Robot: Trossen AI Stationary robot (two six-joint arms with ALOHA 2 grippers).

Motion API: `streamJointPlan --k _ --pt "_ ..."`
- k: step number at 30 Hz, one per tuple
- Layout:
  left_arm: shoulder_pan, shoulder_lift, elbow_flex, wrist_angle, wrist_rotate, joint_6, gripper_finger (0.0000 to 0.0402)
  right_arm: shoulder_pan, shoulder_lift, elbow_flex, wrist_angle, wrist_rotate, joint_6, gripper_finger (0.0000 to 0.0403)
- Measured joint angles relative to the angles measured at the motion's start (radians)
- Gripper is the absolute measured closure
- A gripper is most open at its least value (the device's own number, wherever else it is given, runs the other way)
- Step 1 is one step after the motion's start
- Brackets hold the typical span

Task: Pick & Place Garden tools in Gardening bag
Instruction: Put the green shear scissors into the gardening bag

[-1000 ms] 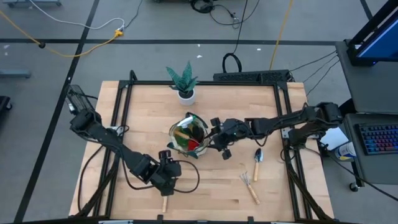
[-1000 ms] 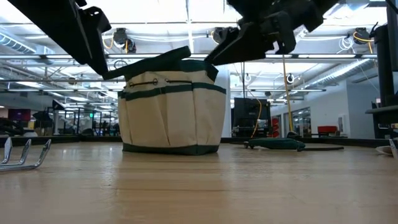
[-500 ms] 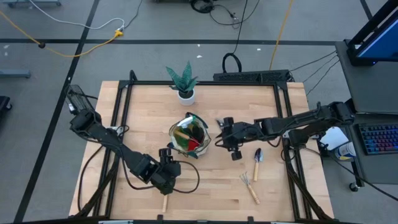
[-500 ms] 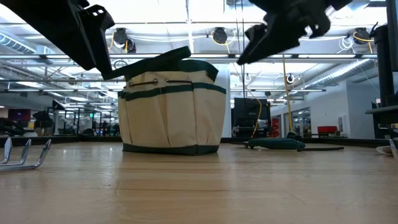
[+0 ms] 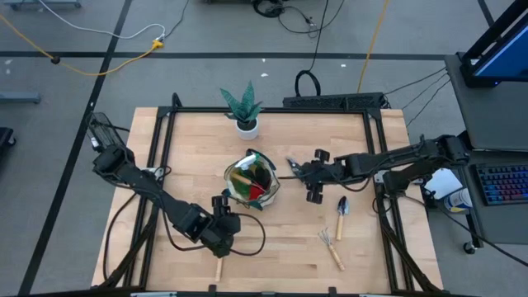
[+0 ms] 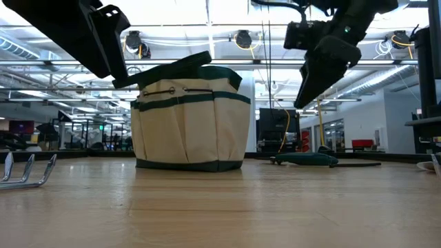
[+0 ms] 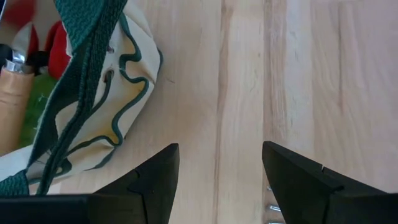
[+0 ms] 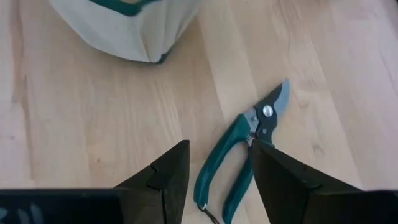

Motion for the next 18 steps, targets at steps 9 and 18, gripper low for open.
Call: streamJointPlan --k 9,18 --pt "0.027 0.000 0.000 0.000 0.018 -0.007 0.0165 -0.001 0.001 -0.147 0.122 0.002 0.095 0.0238" --pt "0.076 0.000 0.000 -0.001 0.029 -0.007 0.0165 -0.019 0.000 -0.282 0.352 0.002 0.092 0.0238"
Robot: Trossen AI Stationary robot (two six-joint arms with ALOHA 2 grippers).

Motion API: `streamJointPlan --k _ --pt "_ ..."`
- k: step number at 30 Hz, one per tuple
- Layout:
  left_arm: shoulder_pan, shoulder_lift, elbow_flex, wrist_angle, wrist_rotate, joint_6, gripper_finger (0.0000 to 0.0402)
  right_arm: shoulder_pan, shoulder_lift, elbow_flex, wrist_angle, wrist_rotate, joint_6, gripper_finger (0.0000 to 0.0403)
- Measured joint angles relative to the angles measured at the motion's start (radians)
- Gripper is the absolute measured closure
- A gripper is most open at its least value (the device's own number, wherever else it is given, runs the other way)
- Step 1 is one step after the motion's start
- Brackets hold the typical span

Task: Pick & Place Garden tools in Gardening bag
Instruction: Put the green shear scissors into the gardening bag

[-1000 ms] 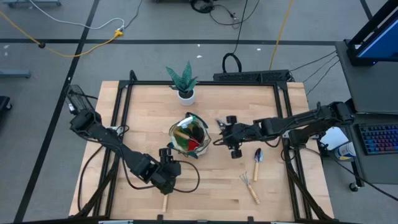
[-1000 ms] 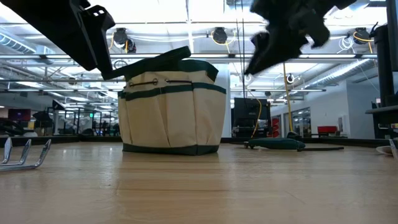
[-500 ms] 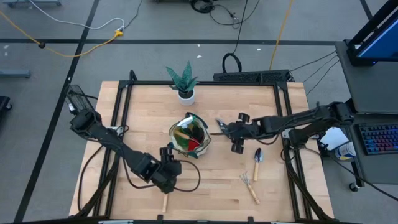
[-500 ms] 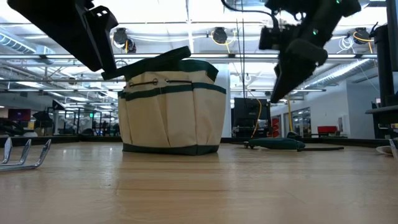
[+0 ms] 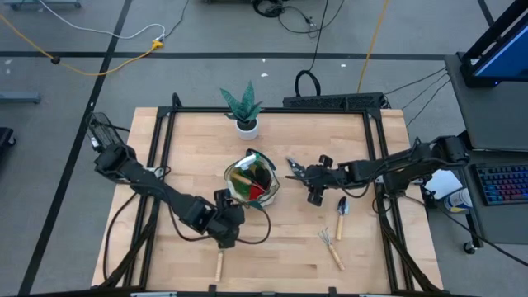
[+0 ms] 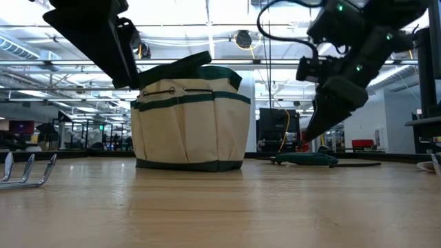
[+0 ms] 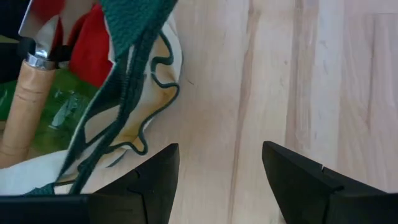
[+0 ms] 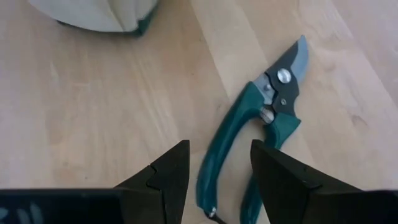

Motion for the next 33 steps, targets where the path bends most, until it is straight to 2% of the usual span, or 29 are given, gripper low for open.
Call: streamJointPlan --k 10,16,24,33 --pt "0.040 0.000 0.000 0.000 0.002 0.022 0.0165 -0.008 0.000 -0.100 0.096 0.044 0.003 0.0238" --pt "0.070 0.000 0.000 0.000 0.002 0.036 0.0165 -0.008 0.000 -0.107 0.108 0.015 -0.005 0.0238" --pt "0.089 0.000 0.000 0.000 0.002 0.039 0.0165 -0.006 0.000 -0.107 0.215 -0.008 -0.040 0.0238" --pt "0.089 0.000 0.000 0.000 0.001 0.025 0.0165 -0.007 0.072 -0.107 0.216 -0.008 -0.039 0.0238"
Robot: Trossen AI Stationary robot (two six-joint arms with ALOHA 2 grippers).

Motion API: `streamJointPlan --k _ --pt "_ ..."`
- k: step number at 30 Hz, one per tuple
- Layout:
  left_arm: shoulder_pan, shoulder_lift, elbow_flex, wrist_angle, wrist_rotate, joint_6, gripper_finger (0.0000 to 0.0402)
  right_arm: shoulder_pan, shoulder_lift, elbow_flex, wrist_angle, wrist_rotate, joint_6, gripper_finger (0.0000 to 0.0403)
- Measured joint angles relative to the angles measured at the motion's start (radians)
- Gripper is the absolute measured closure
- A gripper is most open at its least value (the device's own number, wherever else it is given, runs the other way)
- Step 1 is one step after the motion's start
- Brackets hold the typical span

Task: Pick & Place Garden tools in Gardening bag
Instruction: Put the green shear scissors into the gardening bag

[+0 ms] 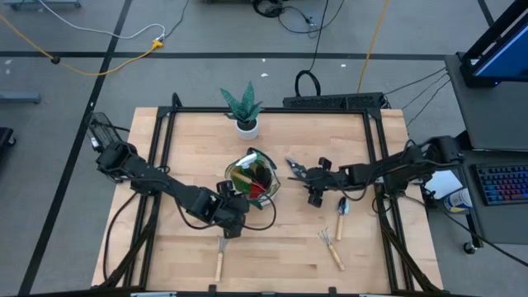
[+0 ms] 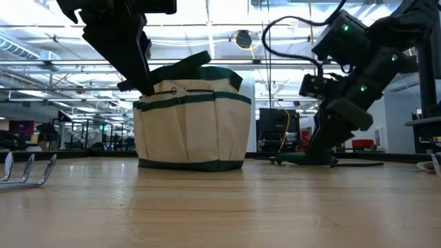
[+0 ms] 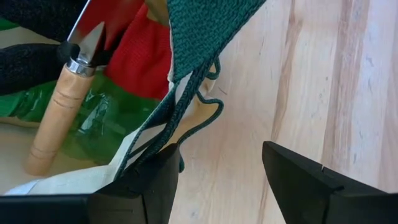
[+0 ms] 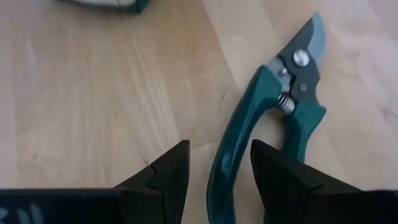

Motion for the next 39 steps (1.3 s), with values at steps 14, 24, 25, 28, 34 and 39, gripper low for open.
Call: streamJointPlan --k 14,24,25,28,34,39 --pt "0.000 0.000 0.000 0.007 0.021 0.031 0.0165 -0.001 0.036 0.000 -0.021 0.002 0.054 0.0306" --pt "-0.008 0.000 0.000 -0.098 0.218 0.103 0.0165 -0.001 0.036 0.000 -0.024 0.002 0.054 0.0358" --pt "-0.010 0.000 0.000 -0.131 0.215 0.116 0.0165 -0.001 0.036 0.000 -0.024 0.001 0.053 0.0358" --pt "-0.010 0.000 0.000 -0.226 0.197 0.132 0.0165 -0.001 0.026 0.000 -0.028 -0.013 0.054 0.0350" --pt "-0.011 -0.031 0.001 -0.327 0.143 0.108 0.0165 0.000 -0.014 0.000 -0.013 -0.060 0.095 0.0353" --pt "-0.011 -0.075 0.001 -0.394 0.059 0.087 0.0165 -0.001 -0.089 -0.001 -0.011 -0.058 0.164 0.0357"
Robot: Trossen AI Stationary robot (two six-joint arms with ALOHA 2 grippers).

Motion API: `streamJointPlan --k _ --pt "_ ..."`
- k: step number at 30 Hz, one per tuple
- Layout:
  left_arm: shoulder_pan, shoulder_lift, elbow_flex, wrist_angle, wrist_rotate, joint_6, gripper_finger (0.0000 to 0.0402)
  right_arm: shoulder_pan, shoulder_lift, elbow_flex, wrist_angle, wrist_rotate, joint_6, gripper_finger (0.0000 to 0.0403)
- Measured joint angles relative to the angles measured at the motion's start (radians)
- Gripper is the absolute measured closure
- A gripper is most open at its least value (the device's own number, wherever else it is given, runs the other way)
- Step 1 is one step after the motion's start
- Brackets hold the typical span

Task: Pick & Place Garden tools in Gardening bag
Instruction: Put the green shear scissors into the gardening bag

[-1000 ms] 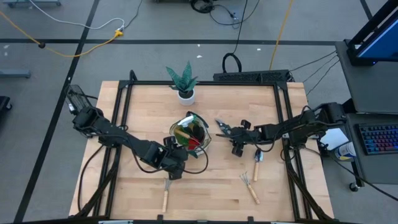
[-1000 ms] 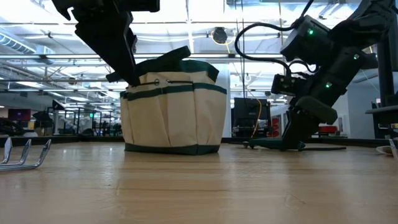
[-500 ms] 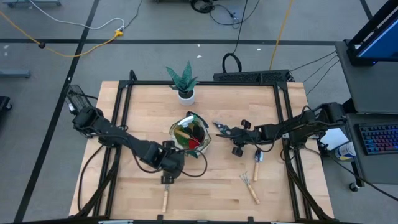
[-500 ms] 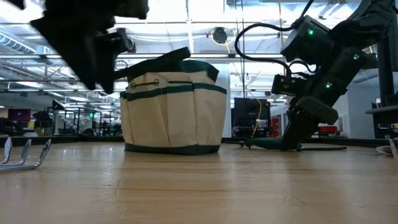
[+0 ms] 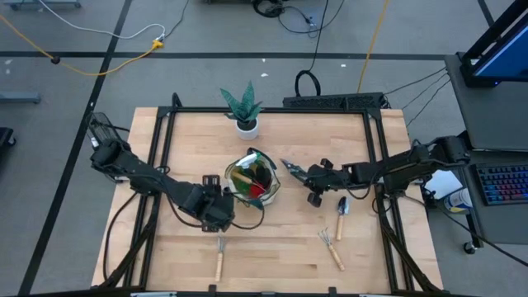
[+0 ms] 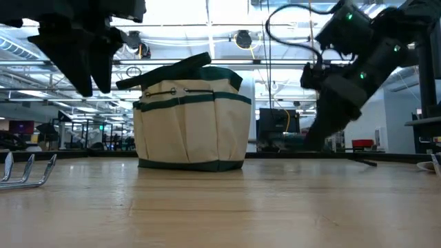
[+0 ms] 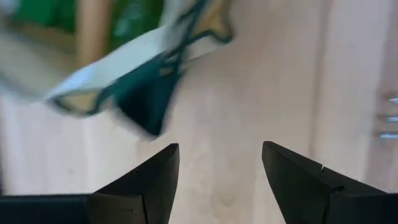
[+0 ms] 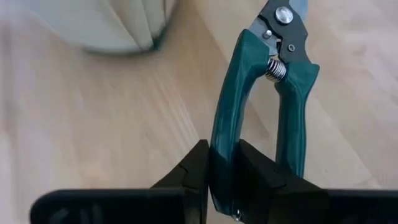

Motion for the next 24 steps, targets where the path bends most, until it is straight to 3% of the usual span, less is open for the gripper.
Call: streamJointPlan --k 6,17,24 --pt "-0.001 -0.049 0.000 -0.045 -0.135 0.013 0.0165 0.000 -0.135 0.000 -0.006 -0.020 0.036 0.0351" --pt "-0.002 -0.055 0.000 -0.048 -0.381 0.264 0.0165 0.001 -0.335 0.000 0.029 -0.020 0.055 0.0355" --pt "-0.002 -0.055 0.000 0.051 -0.421 0.432 0.0165 0.001 -0.357 0.000 0.327 -0.097 -0.005 0.0355"
